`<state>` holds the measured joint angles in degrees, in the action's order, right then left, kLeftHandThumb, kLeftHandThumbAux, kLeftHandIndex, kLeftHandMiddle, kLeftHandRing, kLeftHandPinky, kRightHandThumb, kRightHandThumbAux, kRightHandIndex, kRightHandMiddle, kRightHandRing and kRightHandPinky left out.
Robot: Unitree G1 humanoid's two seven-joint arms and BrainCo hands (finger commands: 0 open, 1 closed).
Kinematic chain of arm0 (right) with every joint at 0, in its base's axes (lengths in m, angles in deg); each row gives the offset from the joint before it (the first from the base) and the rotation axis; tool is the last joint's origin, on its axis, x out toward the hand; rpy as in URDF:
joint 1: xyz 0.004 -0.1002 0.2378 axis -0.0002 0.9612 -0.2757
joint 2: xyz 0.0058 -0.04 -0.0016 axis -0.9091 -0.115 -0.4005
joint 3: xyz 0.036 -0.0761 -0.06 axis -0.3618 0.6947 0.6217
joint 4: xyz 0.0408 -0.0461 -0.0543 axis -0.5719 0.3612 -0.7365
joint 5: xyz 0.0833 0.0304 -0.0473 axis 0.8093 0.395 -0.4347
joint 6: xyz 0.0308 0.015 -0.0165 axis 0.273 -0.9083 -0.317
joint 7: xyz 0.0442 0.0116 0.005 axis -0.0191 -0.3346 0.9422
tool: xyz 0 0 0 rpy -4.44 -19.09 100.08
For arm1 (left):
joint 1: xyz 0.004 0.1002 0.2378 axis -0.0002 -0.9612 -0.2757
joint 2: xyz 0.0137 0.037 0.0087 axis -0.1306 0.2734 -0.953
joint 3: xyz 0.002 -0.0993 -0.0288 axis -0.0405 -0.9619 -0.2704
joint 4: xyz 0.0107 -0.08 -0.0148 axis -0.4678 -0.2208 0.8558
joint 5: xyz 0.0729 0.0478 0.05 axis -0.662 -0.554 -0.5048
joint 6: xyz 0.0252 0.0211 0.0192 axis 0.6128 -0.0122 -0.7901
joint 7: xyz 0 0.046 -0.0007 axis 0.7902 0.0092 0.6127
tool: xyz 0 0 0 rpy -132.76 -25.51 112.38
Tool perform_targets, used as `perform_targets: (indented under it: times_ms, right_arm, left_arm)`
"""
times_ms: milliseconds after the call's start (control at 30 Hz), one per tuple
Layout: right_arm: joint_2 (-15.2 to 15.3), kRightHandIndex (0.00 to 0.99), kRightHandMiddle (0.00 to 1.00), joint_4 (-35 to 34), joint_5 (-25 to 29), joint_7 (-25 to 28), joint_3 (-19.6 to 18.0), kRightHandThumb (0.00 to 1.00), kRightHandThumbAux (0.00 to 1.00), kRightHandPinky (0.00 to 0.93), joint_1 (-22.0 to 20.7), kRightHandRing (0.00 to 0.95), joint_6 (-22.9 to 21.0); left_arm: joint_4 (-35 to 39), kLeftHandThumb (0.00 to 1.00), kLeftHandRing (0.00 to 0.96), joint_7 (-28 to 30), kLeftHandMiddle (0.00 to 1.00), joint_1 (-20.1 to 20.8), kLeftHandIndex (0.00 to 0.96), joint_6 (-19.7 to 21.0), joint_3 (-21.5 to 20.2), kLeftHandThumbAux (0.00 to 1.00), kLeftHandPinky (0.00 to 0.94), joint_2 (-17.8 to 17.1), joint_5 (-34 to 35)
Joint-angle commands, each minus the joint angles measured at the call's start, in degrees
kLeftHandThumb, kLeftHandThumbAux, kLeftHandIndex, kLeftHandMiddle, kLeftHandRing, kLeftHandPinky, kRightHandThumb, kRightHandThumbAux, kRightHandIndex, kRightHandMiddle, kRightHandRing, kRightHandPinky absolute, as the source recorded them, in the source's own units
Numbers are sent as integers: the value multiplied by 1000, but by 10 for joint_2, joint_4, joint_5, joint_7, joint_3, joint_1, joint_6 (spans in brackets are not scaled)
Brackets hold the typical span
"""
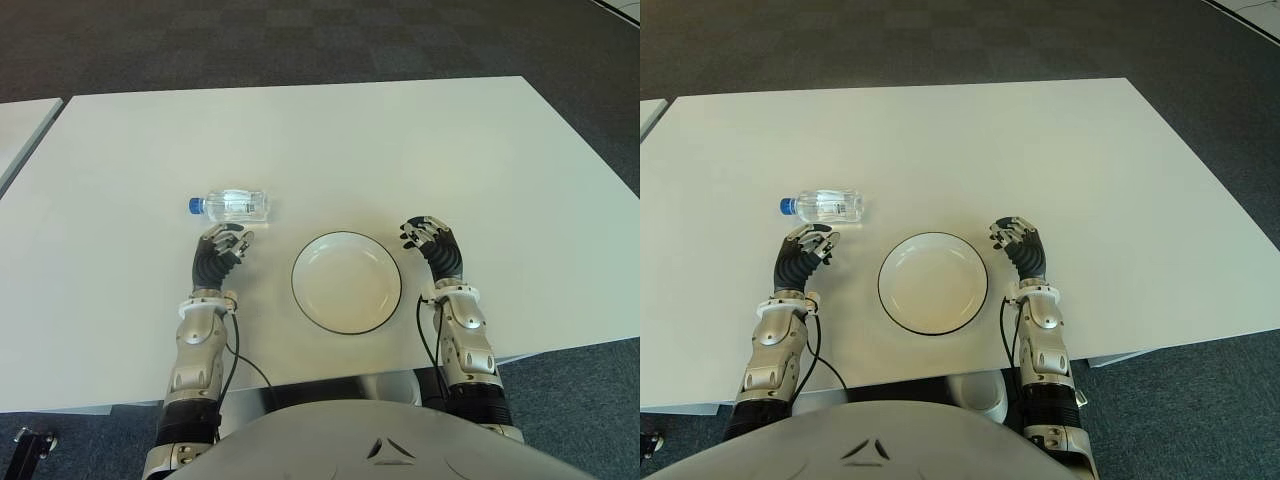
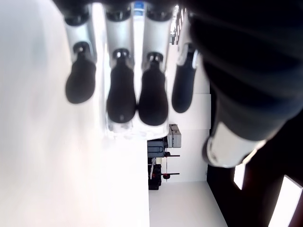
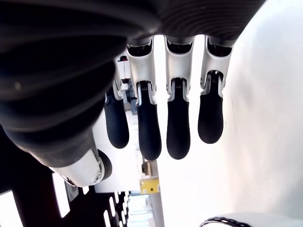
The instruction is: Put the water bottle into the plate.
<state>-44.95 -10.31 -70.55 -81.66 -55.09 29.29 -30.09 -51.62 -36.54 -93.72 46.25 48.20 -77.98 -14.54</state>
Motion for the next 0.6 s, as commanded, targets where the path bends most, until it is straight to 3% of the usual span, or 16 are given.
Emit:
perform_targets:
  times_ms: [33, 300, 600]
  right_arm:
    - [-5, 428, 492, 6, 6, 0, -2, 705, 737, 536, 1, 499, -11]
    - [-8, 427, 492, 5, 5, -3, -2, 705, 737, 540, 2, 501, -13]
    - [-9, 428, 496, 7, 3, -4, -2, 704, 737, 540, 1, 503, -15]
  left_arm:
    - [-9, 709, 702, 1, 719, 1, 437, 2, -2, 714, 693, -2, 0]
    - [-8, 708, 699, -9, 717, 1, 437, -14, 1, 714, 687, -7, -21]
    - [83, 707, 705, -79, 721, -34, 437, -53, 28, 714, 701, -14, -155]
